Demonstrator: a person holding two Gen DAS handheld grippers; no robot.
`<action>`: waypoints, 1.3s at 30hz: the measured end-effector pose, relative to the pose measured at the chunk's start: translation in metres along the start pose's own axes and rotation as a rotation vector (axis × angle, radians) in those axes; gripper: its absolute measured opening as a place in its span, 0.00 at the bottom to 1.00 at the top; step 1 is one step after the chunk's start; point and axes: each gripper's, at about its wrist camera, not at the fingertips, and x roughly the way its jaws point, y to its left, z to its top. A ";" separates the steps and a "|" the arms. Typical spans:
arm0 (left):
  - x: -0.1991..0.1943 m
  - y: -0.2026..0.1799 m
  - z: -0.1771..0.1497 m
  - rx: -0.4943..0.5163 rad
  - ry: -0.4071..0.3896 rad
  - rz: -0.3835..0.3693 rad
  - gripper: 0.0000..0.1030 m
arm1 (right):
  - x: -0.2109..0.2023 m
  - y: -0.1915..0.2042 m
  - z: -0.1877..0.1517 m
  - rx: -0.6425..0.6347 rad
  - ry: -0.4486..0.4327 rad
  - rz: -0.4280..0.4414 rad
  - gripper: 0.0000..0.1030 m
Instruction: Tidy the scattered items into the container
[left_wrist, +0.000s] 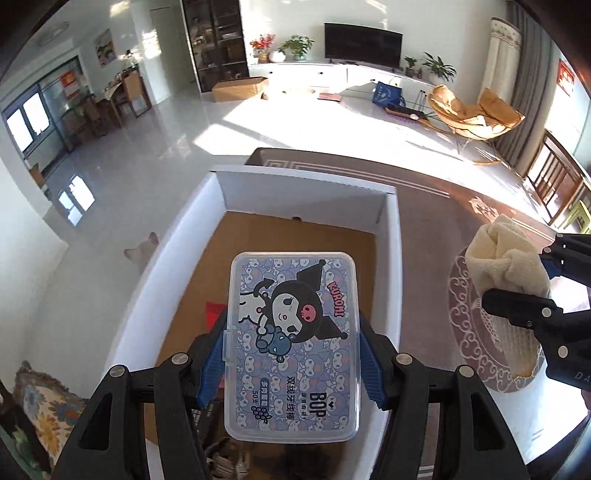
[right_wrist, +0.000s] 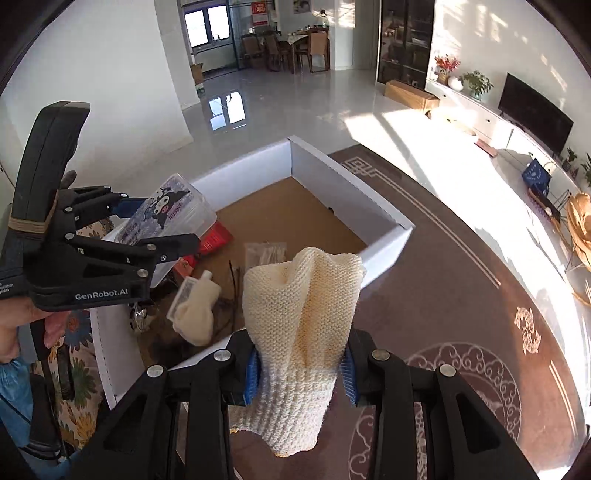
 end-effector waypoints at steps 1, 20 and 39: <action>0.007 0.014 0.002 -0.025 0.009 0.001 0.59 | 0.012 0.008 0.015 -0.014 0.003 0.003 0.34; 0.101 0.038 -0.031 -0.144 0.172 0.127 0.88 | 0.151 -0.012 0.041 0.054 0.139 -0.030 0.80; 0.019 -0.005 -0.032 -0.295 0.008 0.153 1.00 | 0.079 -0.017 0.010 0.072 0.033 -0.051 0.80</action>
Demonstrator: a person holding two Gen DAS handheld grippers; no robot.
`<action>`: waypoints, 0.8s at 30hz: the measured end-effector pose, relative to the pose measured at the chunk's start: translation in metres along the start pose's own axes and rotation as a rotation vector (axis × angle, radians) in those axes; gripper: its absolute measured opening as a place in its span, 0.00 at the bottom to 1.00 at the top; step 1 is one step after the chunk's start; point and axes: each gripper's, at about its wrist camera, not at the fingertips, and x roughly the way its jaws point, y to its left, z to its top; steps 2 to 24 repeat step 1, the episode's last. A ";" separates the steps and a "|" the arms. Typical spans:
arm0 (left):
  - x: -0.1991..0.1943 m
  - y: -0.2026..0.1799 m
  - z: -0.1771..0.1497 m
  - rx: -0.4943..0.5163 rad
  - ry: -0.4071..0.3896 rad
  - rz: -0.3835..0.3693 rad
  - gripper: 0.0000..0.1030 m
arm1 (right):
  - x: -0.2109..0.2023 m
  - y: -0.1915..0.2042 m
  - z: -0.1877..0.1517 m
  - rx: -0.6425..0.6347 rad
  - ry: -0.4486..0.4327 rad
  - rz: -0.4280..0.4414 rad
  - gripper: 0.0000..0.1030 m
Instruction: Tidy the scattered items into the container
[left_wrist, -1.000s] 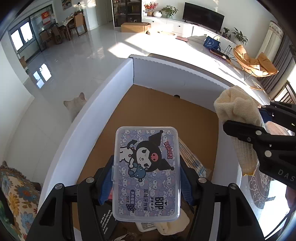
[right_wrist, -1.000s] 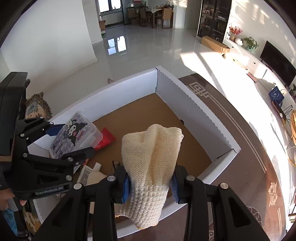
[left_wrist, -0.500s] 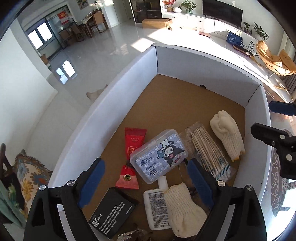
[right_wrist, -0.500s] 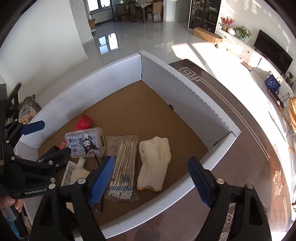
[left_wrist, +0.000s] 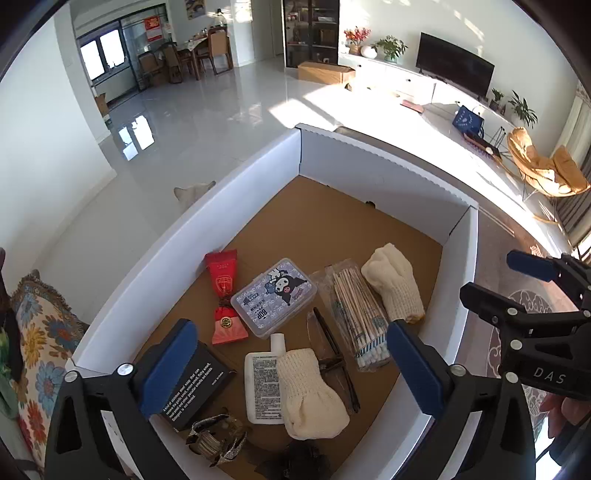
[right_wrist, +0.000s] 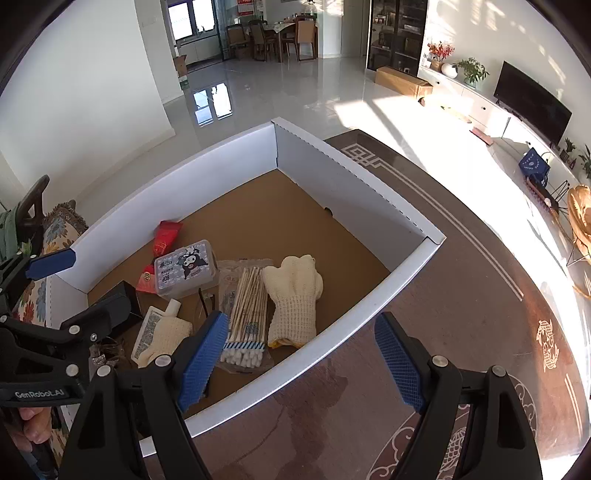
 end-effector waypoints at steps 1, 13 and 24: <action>-0.003 0.000 0.000 -0.009 -0.011 -0.005 1.00 | -0.001 0.001 0.001 -0.001 -0.004 0.005 0.80; -0.003 0.000 0.000 -0.009 -0.011 -0.005 1.00 | -0.001 0.001 0.001 -0.001 -0.004 0.005 0.80; -0.003 0.000 0.000 -0.009 -0.011 -0.005 1.00 | -0.001 0.001 0.001 -0.001 -0.004 0.005 0.80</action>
